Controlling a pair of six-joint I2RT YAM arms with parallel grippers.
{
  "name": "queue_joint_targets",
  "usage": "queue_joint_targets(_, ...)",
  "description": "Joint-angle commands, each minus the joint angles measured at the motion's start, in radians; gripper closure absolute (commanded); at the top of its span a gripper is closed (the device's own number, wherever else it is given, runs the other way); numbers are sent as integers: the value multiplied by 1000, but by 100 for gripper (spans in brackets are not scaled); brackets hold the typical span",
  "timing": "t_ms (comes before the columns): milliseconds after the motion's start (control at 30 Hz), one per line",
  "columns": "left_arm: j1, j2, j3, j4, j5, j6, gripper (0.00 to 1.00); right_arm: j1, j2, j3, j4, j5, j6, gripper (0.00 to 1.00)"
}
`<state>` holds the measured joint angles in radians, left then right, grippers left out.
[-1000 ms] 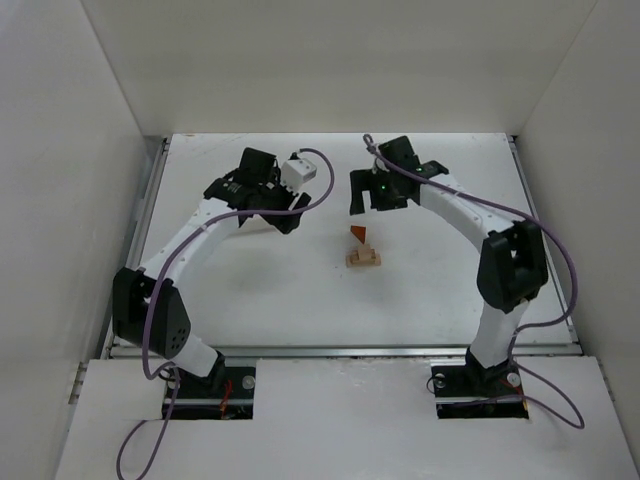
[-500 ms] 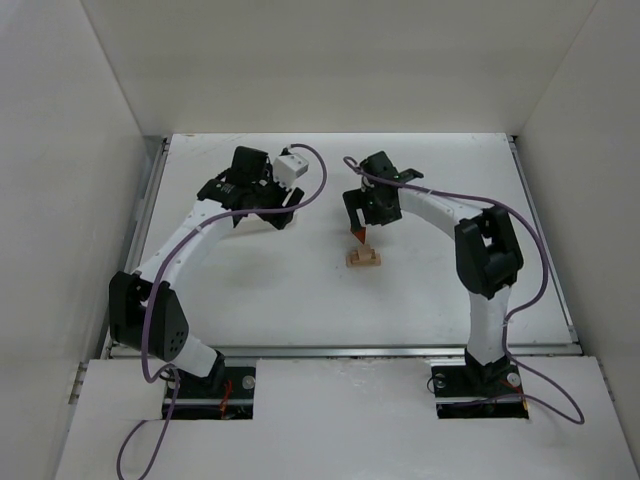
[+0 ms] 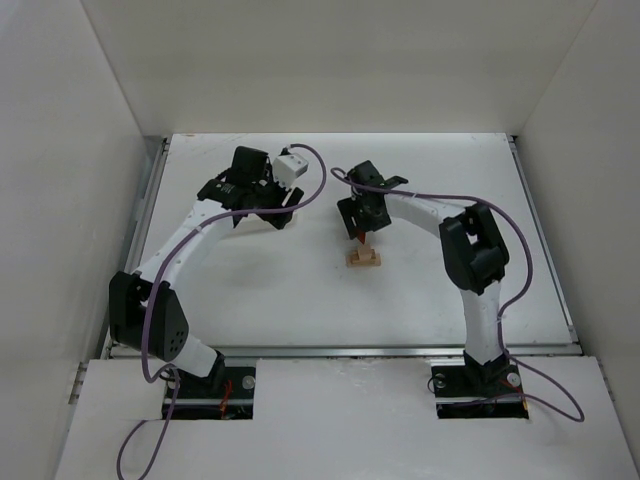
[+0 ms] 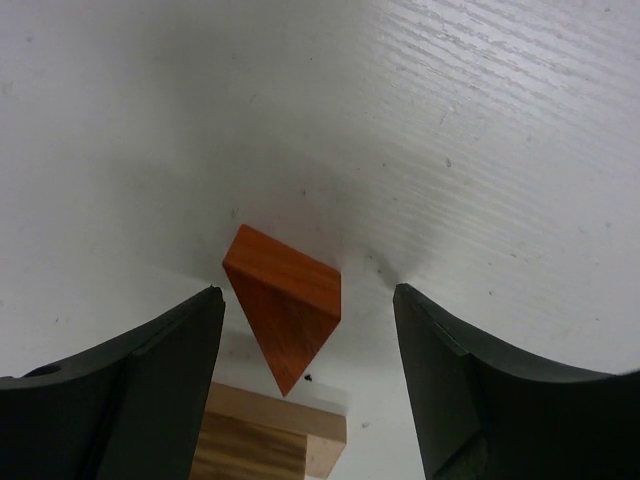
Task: Build the wood block tower
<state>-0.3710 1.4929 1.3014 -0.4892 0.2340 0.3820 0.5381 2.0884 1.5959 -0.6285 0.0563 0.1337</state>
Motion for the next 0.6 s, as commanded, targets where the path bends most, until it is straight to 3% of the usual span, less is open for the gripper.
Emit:
queue_joint_targets(0, 3, -29, -11, 23, -1, -14, 37, 5, 24, 61, 29, 14, -6, 26)
queue_joint_targets(100, 3, -29, -21, 23, -1, -14, 37, 5, 33, 70, 38, 14, -6, 31)
queue_joint_targets(333, 3, -29, -21, 23, -1, -14, 37, 5, 52, 70, 38, 14, -16, 59)
queue_joint_targets(467, 3, -29, -21, 23, -1, -14, 37, 5, 52, 59, 50, 14, -16, 83)
queue_joint_targets(567, 3, -29, -21, 23, -1, -14, 37, 5, 52, 59, 50, 23, -26, 95)
